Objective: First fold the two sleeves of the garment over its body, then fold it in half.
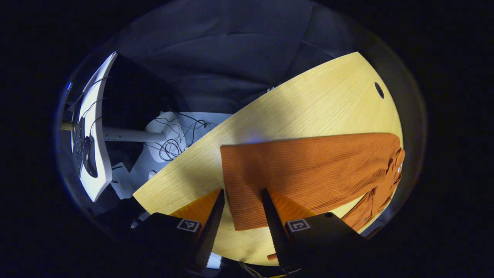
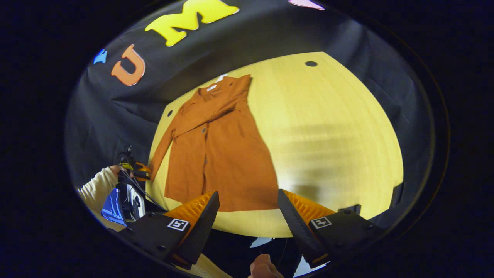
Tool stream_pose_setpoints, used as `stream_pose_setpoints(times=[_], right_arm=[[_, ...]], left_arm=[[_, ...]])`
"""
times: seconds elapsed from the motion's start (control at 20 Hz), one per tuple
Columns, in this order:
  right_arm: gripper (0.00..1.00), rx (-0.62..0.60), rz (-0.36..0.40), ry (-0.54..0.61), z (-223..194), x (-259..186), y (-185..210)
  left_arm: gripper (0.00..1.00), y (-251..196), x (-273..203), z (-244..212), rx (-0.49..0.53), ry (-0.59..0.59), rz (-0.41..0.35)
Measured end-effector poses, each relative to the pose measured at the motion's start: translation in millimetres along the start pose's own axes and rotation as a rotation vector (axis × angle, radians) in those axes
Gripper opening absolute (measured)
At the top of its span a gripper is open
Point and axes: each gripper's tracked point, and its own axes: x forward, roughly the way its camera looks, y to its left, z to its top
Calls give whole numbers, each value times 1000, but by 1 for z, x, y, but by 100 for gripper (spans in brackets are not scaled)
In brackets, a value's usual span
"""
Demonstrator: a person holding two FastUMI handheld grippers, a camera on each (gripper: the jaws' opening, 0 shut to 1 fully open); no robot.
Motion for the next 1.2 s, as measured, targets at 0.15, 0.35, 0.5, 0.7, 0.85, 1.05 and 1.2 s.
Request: stream_pose_setpoints(times=[0.15,0.35,0.5,0.7,0.85,1.05,1.2], right_arm=[[98,55,-28,-1,-6,-11,-21],[98,55,-67,3,-12,-19,-39],[98,51,-83,32,-19,-21,-48],[98,97,-42,29,-17,-11,-45],[98,106,-37,44,-16,-1,-46],[98,113,6,34,-8,7,-42],[98,118,37,40,-7,7,-45]], left_arm=[[55,-1,-2,1,29,6,-9],[5,-15,-2,1,42,13,-68],[3,-15,-3,-4,73,25,-77],[3,-28,-22,-2,103,14,-88],[3,-47,-50,6,133,-25,-120],[3,-90,-97,13,230,-81,-153],[3,-144,-134,18,296,-141,-194]])
